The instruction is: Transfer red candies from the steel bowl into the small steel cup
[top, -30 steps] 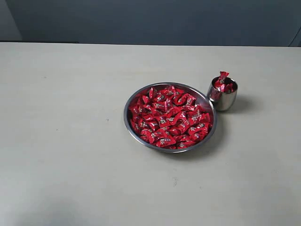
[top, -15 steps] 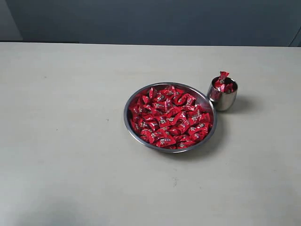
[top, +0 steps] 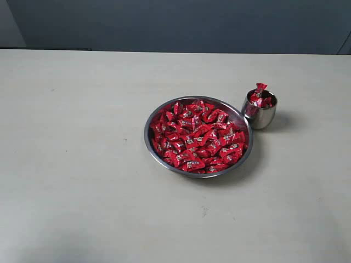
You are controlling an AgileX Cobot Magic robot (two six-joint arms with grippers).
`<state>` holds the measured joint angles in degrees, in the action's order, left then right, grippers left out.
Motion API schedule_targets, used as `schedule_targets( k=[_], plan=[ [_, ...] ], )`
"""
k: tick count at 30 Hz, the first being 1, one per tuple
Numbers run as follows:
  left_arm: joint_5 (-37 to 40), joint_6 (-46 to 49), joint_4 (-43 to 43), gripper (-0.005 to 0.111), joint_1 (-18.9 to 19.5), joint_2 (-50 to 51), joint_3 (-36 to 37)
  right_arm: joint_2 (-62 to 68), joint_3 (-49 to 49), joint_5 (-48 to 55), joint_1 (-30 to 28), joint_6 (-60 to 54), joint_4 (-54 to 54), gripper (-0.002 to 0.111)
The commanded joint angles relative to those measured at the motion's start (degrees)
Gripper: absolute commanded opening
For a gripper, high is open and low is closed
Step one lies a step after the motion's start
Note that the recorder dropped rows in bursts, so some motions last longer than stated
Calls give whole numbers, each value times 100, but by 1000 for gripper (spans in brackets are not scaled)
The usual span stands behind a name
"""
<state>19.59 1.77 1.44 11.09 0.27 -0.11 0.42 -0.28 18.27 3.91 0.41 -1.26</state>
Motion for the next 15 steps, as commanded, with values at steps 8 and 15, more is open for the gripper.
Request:
schedule_targets(
  k=[8, 15],
  plan=[
    [-45, -8, 11, 0, -38, -27, 11, -42, 28, -39, 13, -74, 6, -1],
    [-45, -8, 11, 0, -38, -27, 11, -42, 28, 237, 2, -109, -5, -1]
  ],
)
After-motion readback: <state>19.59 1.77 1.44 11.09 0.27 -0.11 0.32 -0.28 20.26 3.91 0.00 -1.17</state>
